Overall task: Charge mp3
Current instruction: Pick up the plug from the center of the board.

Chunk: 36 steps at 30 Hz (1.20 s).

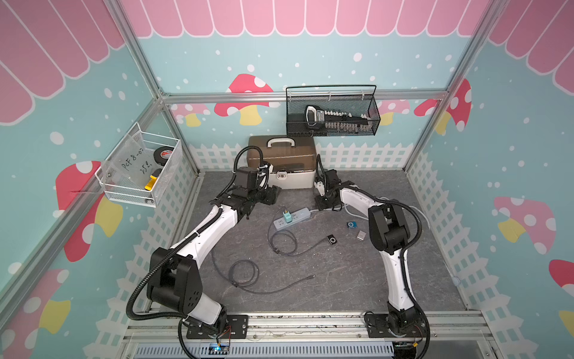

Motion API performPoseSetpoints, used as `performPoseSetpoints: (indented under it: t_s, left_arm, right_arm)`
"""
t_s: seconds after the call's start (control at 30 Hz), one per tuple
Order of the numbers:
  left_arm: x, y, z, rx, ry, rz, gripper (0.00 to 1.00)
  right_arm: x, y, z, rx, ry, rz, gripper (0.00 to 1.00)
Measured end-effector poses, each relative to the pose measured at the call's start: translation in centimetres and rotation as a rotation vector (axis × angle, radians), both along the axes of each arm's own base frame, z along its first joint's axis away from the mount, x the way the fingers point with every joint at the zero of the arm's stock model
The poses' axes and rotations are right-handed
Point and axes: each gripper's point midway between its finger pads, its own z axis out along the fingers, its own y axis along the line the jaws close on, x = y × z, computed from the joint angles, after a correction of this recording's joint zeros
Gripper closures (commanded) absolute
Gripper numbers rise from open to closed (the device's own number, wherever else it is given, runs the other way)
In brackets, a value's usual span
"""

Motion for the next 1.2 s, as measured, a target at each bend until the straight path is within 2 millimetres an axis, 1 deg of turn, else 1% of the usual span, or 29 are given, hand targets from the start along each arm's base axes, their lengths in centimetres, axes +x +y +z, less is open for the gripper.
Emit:
performPoseSetpoints:
  t_s: [0.23, 0.37, 0.57, 0.63, 0.7, 0.83, 0.9, 1.0, 1.07, 1.17, 1.2]
  left_arm:
    - [0.2, 0.1, -1.9, 0.015, 0.054, 0.001, 0.35]
    - [0.2, 0.1, -1.9, 0.015, 0.06, -0.001, 0.35]
    - [0.2, 0.0, -1.9, 0.013, 0.061, -0.005, 0.35]
    - [0.1, 0.0, -2.0, 0.013, 0.064, -0.007, 0.35]
    - [0.1, 0.0, -2.0, 0.013, 0.064, -0.007, 0.35]
    - [0.1, 0.0, -2.0, 0.013, 0.064, -0.007, 0.35]
    - [0.1, 0.0, -2.0, 0.013, 0.064, -0.007, 0.35]
    - [0.0, -0.1, -2.0, 0.011, 0.068, -0.012, 0.35]
    - [-0.1, -0.2, -2.0, 0.009, 0.078, -0.018, 0.35]
    - [0.2, -0.5, -1.6, 0.004, 0.09, -0.029, 0.35]
    - [0.4, -0.7, -1.3, -0.001, 0.093, -0.034, 0.35]
  right_arm:
    - [0.4, -0.2, -1.4, -0.022, 0.01, -0.012, 0.47]
    - [0.6, -0.3, -1.7, -0.026, 0.009, -0.027, 0.5]
    - [1.1, -0.4, -1.4, -0.018, -0.011, -0.056, 0.51]
    - [1.3, -0.3, -1.4, -0.012, -0.016, -0.065, 0.54]
    - [1.4, -0.3, -1.4, -0.007, -0.018, -0.071, 0.58]
    - [1.7, -0.1, -1.4, -0.002, -0.024, -0.07, 0.64]
    - [1.7, -0.1, -1.4, -0.002, -0.027, -0.068, 0.72]
    - [1.7, -0.1, -1.4, -0.002, -0.027, -0.063, 0.77]
    - [1.7, 0.0, -1.3, -0.001, -0.03, -0.058, 0.8]
    - [1.8, 0.1, -1.3, 0.007, -0.057, -0.042, 0.81]
    - [1.6, 0.1, -1.2, 0.011, -0.067, -0.037, 0.82]
